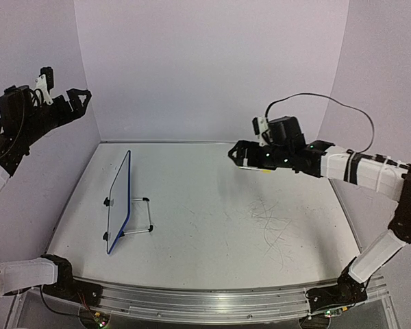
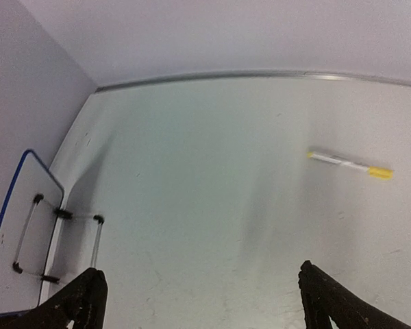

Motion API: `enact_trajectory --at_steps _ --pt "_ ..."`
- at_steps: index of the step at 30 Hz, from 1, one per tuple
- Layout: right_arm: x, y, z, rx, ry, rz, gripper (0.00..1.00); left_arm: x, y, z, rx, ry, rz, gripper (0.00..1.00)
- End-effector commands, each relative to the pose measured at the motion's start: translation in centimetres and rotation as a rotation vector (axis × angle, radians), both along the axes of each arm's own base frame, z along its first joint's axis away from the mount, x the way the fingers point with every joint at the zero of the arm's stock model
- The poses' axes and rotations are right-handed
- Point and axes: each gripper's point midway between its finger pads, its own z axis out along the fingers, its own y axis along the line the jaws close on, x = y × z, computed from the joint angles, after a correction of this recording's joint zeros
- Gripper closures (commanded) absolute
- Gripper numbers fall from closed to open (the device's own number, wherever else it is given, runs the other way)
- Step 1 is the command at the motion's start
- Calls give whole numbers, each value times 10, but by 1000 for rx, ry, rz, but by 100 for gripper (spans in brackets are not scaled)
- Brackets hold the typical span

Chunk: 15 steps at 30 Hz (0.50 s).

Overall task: Write a sentence on the whiteboard
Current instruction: Move the whiteboard to the corner of the board.

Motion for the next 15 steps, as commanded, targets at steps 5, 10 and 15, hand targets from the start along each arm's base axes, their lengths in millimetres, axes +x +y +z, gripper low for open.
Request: enact_trajectory --at_steps 5,10,15 --pt "-40 174 -28 288 99 327 12 -5 -5 -10 -21 41 -33 1" --pt "-57 235 -71 304 178 386 25 -10 -9 -9 -26 48 -60 1" --pt "-78 273 -88 315 196 455 33 -14 -11 -11 -33 55 -77 1"
